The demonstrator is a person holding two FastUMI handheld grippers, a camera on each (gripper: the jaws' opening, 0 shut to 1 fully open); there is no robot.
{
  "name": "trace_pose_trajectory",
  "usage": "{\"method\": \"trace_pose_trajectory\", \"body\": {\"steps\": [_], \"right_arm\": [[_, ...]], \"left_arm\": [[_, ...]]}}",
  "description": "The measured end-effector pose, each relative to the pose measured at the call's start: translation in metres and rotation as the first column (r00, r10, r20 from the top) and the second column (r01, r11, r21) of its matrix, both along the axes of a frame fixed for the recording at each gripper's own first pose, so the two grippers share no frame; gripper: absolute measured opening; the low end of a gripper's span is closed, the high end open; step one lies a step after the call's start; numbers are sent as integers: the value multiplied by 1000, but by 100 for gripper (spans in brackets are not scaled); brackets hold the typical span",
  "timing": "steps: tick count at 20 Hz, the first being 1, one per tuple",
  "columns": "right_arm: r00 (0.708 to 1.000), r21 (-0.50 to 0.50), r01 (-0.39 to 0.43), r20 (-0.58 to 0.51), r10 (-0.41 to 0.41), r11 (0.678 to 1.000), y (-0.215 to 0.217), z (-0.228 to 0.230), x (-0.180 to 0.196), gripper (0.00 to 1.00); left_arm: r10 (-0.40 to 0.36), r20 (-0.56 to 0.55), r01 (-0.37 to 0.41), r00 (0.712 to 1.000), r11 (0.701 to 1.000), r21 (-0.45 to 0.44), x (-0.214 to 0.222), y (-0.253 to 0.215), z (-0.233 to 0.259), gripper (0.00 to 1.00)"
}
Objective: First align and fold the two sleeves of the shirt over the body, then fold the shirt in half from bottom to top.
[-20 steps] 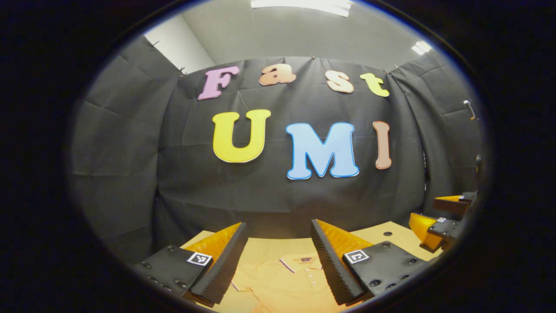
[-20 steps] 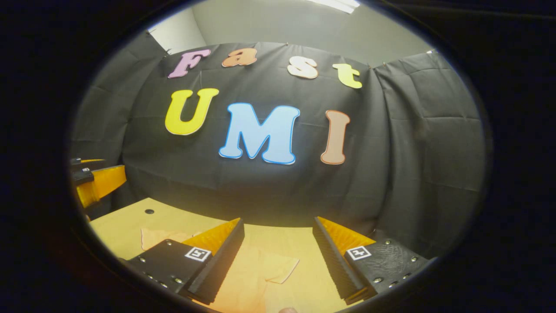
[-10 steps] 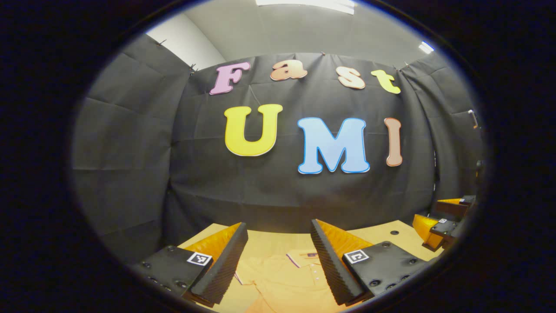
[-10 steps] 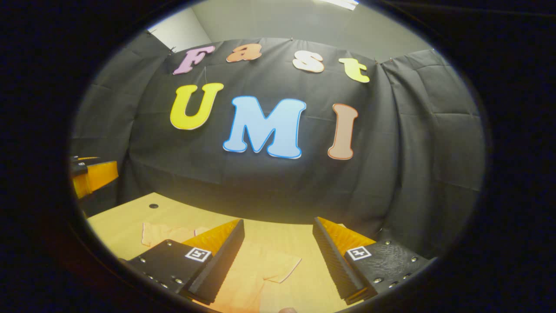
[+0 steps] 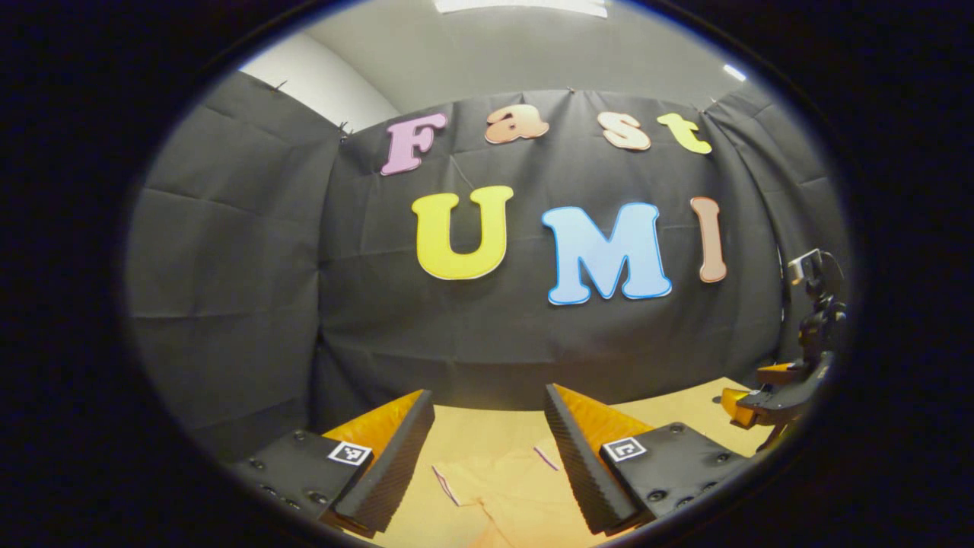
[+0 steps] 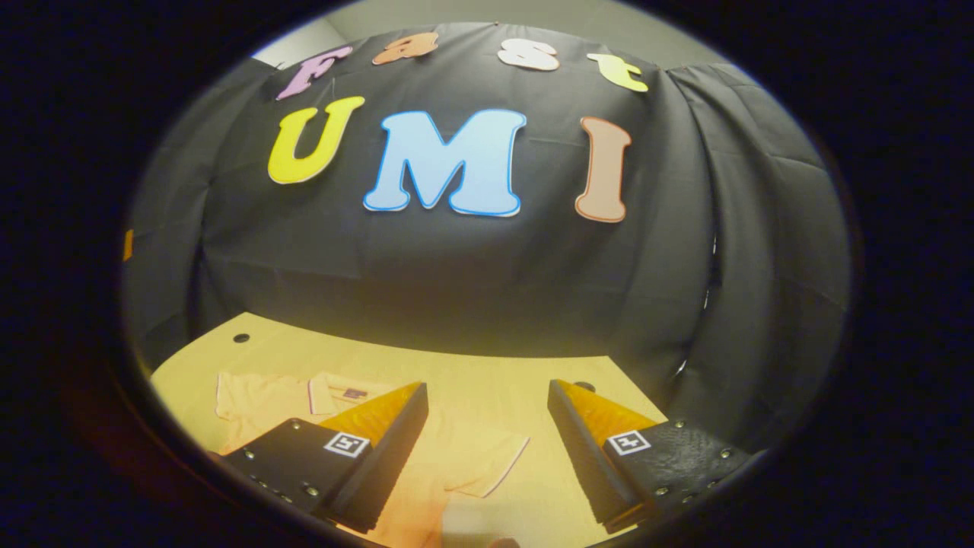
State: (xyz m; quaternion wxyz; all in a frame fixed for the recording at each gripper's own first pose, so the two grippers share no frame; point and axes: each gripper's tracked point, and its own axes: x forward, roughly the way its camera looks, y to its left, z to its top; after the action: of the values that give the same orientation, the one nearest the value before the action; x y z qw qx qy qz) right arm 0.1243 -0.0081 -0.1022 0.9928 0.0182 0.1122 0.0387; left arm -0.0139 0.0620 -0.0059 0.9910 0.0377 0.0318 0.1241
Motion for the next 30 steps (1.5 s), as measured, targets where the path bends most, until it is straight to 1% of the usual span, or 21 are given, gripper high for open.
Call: {"method": "trace_pose_trajectory", "body": {"steps": [3, 8, 10, 14, 16, 19, 22, 24, 26, 27, 28, 29, 30], "right_arm": [[997, 19, 22, -75, -20, 1000, 0, -31, 26, 97], [982, 15, 45, -184, -42, 999, -2, -79, 54, 98], [970, 16, 52, -238, -46, 999, -3, -100, 61, 98], [937, 40, 73, -346, -54, 997, -4, -141, 74, 98], [918, 53, 78, -393, -51, 996, -3, -157, 79, 98], [896, 32, 88, -440, -65, 996, -9, -181, 86, 98], [864, 57, 98, -500, -57, 994, -5, -202, 86, 98], [858, 69, 92, -511, -44, 993, -2, -208, 86, 98], [849, 71, 66, -528, -18, 995, 3, -214, 82, 98], [858, 87, 64, -513, -10, 994, 5, -211, 83, 98], [853, 96, 67, -521, -7, 993, 6, -213, 83, 92], [856, 98, 68, -518, -7, 993, 6, -212, 84, 86], [855, 102, 64, -518, -2, 993, 5, -212, 84, 85]], "left_arm": [[6, 8, -6, 1000, 1000, -3, -2, 8, 2, 94], [21, -18, -22, 1000, 999, -27, 4, 14, -9, 95], [26, -25, -28, 999, 999, -44, 4, 16, -14, 94], [48, -37, -50, 998, 997, -59, 1, 22, -18, 94], [63, -42, -66, 997, 996, -65, -2, 27, -21, 94], [84, -49, -88, 995, 994, -72, -10, 31, -23, 94], [106, -50, -109, 993, 992, -61, -19, 34, -23, 94], [116, -55, -119, 992, 991, -61, -26, 34, -24, 94], [122, -58, -126, 991, 990, -66, -30, 35, -25, 94], [126, -58, -130, 990, 989, -68, -33, 36, -27, 94], [130, -59, -134, 990, 989, -68, -35, 37, -28, 94], [133, -60, -137, 989, 988, -69, -35, 38, -27, 94], [134, -61, -138, 989, 988, -71, -36, 39, -27, 94]]}}
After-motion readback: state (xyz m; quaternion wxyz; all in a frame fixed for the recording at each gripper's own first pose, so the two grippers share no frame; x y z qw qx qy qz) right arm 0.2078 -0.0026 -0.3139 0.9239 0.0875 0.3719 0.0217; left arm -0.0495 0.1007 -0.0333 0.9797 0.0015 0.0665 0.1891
